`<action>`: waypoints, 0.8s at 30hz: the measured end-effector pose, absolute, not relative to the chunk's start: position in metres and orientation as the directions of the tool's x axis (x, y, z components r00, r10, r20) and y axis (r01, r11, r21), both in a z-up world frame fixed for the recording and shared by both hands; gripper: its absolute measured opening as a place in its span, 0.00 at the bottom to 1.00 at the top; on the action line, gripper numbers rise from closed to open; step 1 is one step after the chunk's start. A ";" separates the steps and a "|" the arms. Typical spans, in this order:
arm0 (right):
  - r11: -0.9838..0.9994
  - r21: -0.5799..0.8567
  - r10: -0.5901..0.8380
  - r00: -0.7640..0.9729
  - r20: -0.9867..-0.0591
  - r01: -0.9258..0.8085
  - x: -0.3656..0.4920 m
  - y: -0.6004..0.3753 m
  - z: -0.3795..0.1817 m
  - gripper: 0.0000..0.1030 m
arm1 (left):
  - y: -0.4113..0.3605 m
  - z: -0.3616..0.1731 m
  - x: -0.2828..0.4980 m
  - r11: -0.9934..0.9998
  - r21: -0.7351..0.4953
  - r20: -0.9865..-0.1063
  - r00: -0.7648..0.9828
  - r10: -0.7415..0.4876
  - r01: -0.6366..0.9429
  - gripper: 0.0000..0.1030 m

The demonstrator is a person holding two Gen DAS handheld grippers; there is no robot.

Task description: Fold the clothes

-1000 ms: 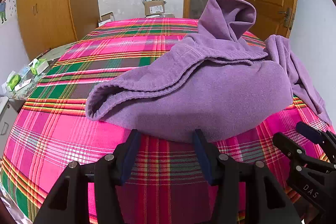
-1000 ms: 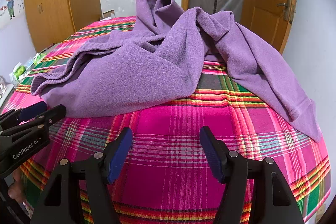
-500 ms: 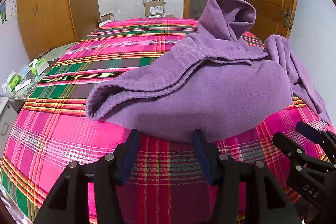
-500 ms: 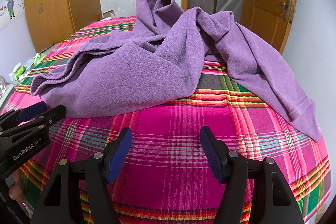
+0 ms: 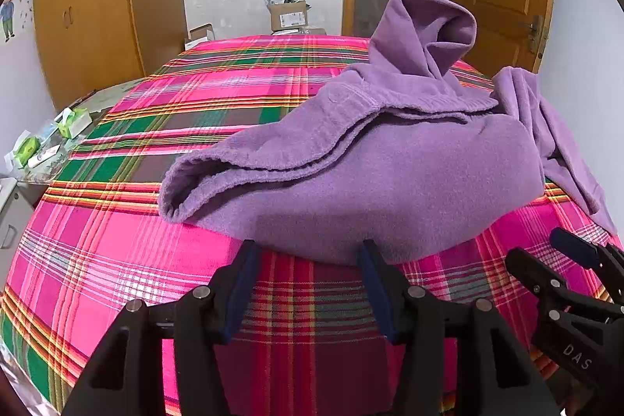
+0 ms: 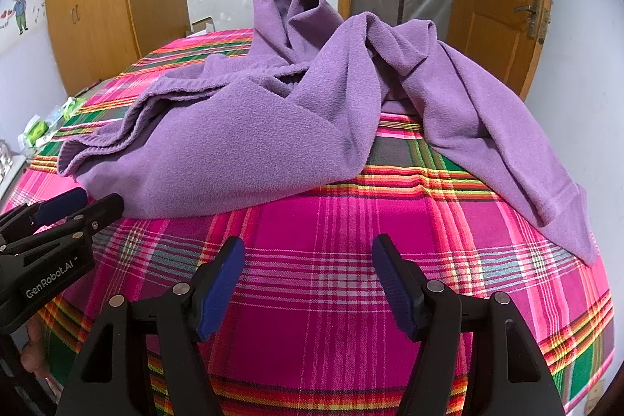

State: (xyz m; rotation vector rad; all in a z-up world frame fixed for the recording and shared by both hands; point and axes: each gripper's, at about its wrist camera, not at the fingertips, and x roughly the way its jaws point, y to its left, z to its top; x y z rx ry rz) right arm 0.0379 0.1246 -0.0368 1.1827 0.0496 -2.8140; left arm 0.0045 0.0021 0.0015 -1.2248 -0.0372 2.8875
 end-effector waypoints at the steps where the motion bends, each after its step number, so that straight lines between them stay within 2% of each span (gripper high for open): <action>1: -0.995 0.004 -0.070 -0.695 -0.716 0.096 0.038 0.125 -0.037 0.69 | 0.002 0.001 0.004 -1.000 -0.024 -0.720 -0.694 0.014 0.004 0.52; 13: -0.993 0.007 -0.087 -0.678 -0.730 0.119 0.036 0.126 -0.036 0.72 | 0.002 0.001 0.002 -0.999 -0.004 -0.719 -0.694 0.030 -0.039 0.54; 18: -0.979 0.047 -0.169 -0.649 -0.742 0.200 0.029 0.133 -0.031 0.71 | -0.001 0.005 -0.005 -0.996 0.002 -0.748 -0.661 0.057 -0.089 0.54; 20: -0.969 0.088 -0.223 -0.663 -0.715 0.231 0.030 0.139 -0.023 0.68 | -0.002 0.008 -0.006 -0.994 0.022 -0.750 -0.659 0.054 -0.107 0.53; 24: -0.963 0.017 -0.215 -0.732 -0.646 0.268 0.027 0.143 0.002 0.64 | -0.005 0.026 -0.003 -0.989 0.039 -0.699 -0.711 0.075 -0.143 0.53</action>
